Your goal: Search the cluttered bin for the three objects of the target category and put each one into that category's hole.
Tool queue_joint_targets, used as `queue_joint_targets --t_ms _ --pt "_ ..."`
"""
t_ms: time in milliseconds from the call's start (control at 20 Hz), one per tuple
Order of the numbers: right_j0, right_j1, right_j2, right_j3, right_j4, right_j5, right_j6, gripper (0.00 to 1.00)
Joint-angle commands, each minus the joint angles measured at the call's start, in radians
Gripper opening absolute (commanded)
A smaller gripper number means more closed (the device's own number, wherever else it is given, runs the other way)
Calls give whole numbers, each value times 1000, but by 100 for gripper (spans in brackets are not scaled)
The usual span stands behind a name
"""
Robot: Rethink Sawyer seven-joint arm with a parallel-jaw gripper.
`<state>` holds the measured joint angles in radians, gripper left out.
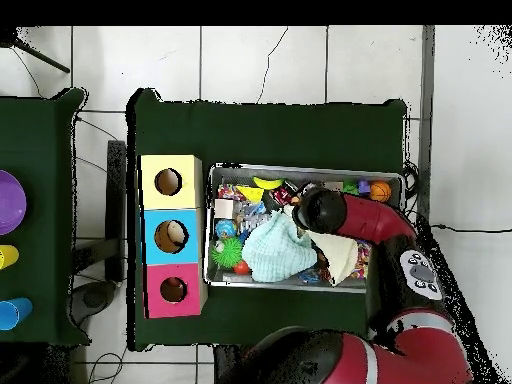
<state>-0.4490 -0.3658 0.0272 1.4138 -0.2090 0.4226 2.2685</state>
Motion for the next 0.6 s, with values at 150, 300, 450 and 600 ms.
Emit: queue_joint_targets --t_ms 150,300,450,600 --pt "80 -98 -5 145 25 125 85 100" --pt "97 -68 -25 128 36 110 119 100" --pt "118 -38 -57 117 68 104 182 100" --pt "141 -15 -90 118 114 100 242 100"
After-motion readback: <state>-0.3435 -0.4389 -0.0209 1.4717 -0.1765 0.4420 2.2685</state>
